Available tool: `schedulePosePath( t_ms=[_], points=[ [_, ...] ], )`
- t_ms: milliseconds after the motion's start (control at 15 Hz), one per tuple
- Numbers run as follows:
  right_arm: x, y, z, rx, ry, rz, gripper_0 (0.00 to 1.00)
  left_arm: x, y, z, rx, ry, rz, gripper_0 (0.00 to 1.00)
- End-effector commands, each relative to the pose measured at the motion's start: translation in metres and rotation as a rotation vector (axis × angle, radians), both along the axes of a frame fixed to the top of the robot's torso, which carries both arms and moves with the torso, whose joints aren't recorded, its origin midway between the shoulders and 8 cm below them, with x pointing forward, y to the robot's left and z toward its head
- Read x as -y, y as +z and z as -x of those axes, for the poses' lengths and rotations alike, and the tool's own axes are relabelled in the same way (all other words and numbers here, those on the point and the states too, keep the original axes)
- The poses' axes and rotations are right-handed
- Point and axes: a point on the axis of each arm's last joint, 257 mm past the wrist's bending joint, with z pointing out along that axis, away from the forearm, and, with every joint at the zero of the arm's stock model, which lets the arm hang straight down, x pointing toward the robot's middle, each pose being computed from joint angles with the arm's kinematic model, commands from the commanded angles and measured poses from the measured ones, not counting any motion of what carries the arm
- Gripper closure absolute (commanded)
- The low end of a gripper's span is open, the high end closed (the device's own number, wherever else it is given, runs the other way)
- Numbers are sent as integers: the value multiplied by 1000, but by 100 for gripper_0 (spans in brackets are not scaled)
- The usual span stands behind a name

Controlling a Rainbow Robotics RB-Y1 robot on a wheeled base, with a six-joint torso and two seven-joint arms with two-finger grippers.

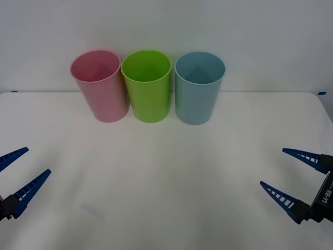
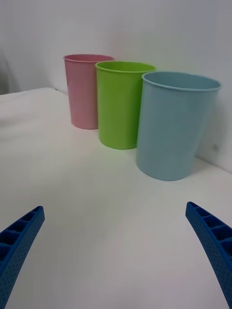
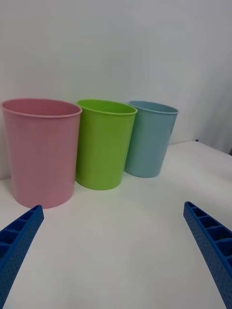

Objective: Grasp the object on the table and drop it into the matching bin: aluminum can to the light blue bin, PET bottle to the pink bin.

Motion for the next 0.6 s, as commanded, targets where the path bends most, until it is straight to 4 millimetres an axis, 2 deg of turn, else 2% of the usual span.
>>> schedulePosePath(
  t_ms=[67, 267, 600],
  points=[
    [9, -7, 11, -20, -13, 6, 0, 0, 0, 0, 0, 0, 0, 0],
    [22, -13, 22, -41, -45, 9, 0, 0, 0, 0, 0, 0, 0, 0],
    [27, -26, 31, -75, -58, 22, 0, 0, 0, 0, 0, 0, 0, 0]
  ],
)
